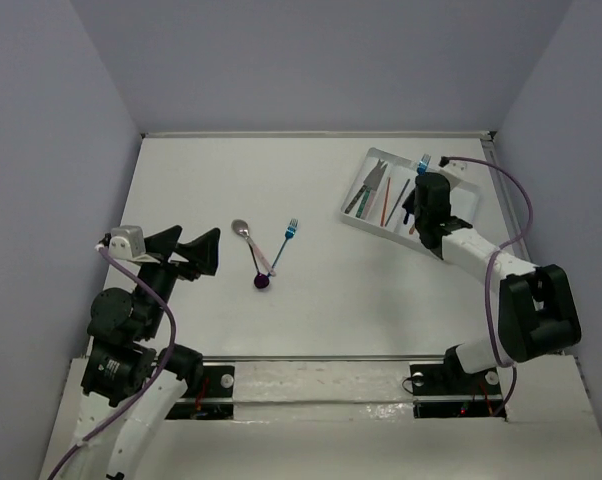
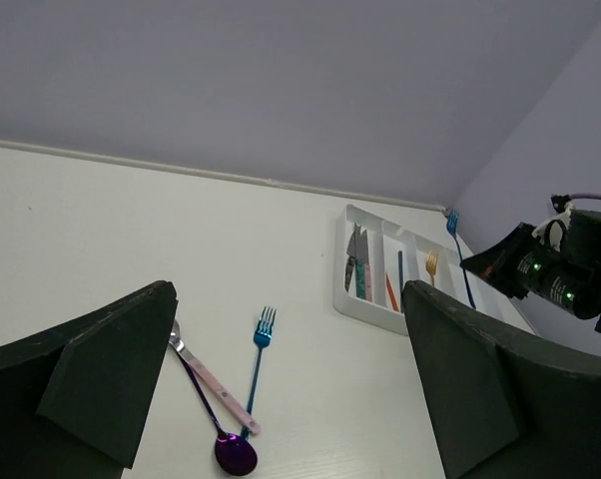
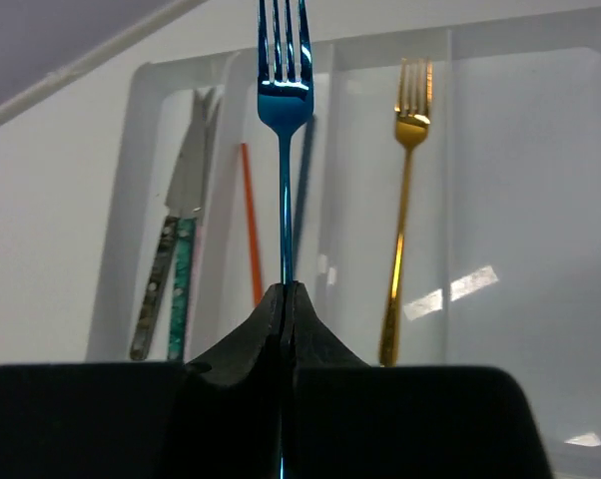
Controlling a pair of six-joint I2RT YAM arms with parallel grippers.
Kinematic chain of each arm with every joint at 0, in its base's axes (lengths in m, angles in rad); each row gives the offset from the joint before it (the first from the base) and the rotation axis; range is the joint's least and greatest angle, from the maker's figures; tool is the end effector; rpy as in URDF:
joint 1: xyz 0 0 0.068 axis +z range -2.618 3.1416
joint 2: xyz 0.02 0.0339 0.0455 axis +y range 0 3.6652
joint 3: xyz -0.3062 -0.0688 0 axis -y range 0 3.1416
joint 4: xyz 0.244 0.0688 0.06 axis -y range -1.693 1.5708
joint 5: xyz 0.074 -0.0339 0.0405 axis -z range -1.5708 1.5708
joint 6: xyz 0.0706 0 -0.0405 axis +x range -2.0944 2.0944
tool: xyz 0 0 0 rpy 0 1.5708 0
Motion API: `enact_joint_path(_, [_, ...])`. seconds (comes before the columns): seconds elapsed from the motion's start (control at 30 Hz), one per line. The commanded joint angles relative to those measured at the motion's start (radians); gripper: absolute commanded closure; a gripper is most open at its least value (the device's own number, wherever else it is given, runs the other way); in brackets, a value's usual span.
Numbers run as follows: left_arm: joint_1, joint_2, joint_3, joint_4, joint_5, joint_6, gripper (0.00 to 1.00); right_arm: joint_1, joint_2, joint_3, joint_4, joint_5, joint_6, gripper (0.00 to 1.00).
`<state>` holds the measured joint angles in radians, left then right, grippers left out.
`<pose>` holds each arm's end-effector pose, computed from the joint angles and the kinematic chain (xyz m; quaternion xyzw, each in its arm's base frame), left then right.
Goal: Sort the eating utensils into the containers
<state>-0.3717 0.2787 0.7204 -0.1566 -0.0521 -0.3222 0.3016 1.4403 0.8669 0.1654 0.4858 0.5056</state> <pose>0.0565 -0.0181 0.3969 -0.0060 0.5996 -0.2574 0.7578 0.3372 0.0704 0.2810 0.2140 0.7935 0.0245 0.5692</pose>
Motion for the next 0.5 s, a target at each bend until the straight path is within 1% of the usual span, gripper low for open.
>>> enact_joint_path(0.0, [-0.013,-0.013,0.010,0.046,0.015,0.012,0.01,-0.093,0.098,0.055,-0.067,-0.036,0.007,1.00])
enact_joint_path(0.07, [-0.013,-0.015,0.010,0.046,0.015,0.014,0.01,-0.131,0.129,0.073,-0.069,-0.056,0.002,1.00])
enact_joint_path(0.17, [-0.013,-0.012,0.010,0.046,0.015,0.014,0.01,-0.147,0.169,0.087,-0.056,-0.065,-0.010,1.00])
enact_joint_path(0.23, [-0.013,-0.010,0.010,0.045,0.018,0.014,0.01,-0.183,0.195,0.110,-0.060,-0.105,0.001,1.00])
enact_joint_path(0.37, [-0.022,-0.010,0.008,0.048,0.018,0.014,0.01,-0.194,0.219,0.147,-0.073,-0.090,-0.009,1.00])
enact_joint_path(0.4, [-0.022,-0.012,0.010,0.048,0.018,0.014,0.01,-0.194,0.229,0.161,-0.096,-0.087,-0.009,0.96])
enact_joint_path(0.43, [-0.022,-0.010,0.010,0.048,0.021,0.014,0.01,-0.194,0.247,0.185,-0.108,-0.081,-0.010,0.90])
enact_joint_path(0.47, [-0.022,-0.010,0.010,0.049,0.021,0.014,0.01,-0.194,0.253,0.195,-0.113,-0.076,-0.010,0.82])
